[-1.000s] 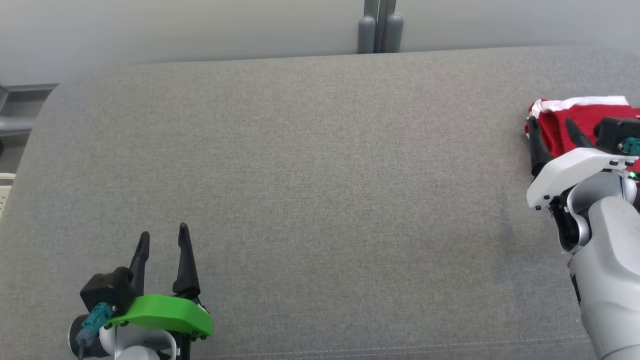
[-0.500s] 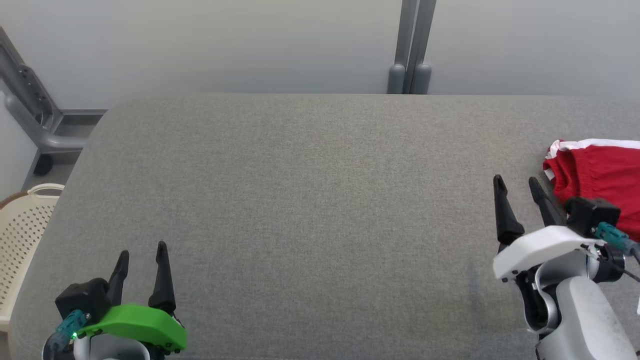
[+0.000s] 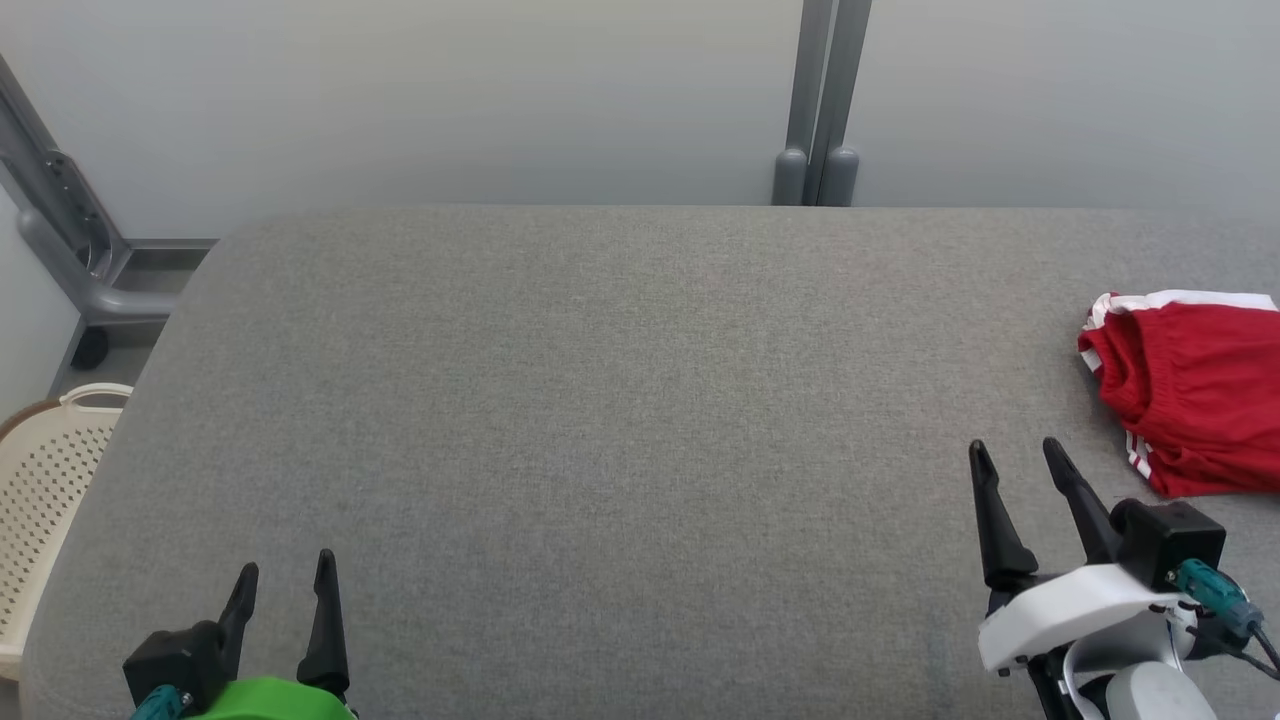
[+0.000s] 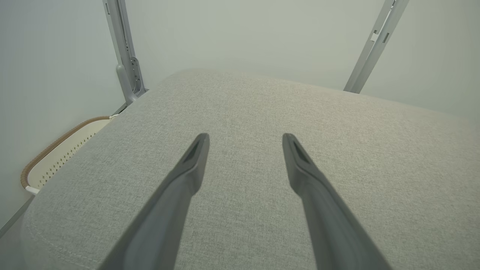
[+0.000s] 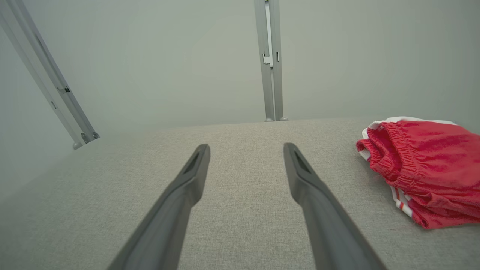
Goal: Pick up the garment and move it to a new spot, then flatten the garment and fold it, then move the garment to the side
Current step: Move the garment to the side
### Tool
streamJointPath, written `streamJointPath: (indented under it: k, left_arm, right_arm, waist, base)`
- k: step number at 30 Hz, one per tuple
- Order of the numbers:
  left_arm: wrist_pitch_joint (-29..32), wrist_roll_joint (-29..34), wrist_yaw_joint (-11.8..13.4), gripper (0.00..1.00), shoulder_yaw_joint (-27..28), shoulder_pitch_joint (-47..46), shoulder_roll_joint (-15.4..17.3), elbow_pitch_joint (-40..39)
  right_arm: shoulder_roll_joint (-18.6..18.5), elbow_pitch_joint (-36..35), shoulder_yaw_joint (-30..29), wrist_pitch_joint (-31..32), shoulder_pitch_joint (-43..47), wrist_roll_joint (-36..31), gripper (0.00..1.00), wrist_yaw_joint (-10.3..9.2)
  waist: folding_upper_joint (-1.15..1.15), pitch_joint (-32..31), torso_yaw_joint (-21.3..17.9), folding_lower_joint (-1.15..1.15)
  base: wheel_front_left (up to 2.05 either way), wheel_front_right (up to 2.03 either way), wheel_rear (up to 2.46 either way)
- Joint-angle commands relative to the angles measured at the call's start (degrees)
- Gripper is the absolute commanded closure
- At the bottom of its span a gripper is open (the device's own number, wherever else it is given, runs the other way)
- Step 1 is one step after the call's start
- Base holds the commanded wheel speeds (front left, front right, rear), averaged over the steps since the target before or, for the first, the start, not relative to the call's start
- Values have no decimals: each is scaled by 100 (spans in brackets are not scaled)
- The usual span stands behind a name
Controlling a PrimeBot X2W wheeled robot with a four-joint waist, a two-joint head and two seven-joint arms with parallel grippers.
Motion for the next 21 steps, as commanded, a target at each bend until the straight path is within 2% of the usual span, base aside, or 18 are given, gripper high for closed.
streamJointPath:
  k: [1,21]
  left_arm:
    - [-41,-2,32,0,26,112,-4,-2]
    - [-3,-140,12,0,48,419,146,-167]
  right_arm:
    - [-9,-5,-12,-24,120,-36,0,-2]
    - [-6,652,-172,4,485,-101,0,-2]
  waist:
    - [0,-27,8,0]
    - [0,-197,-21,0]
  base:
    - [0,0,0]
    - [0,0,0]
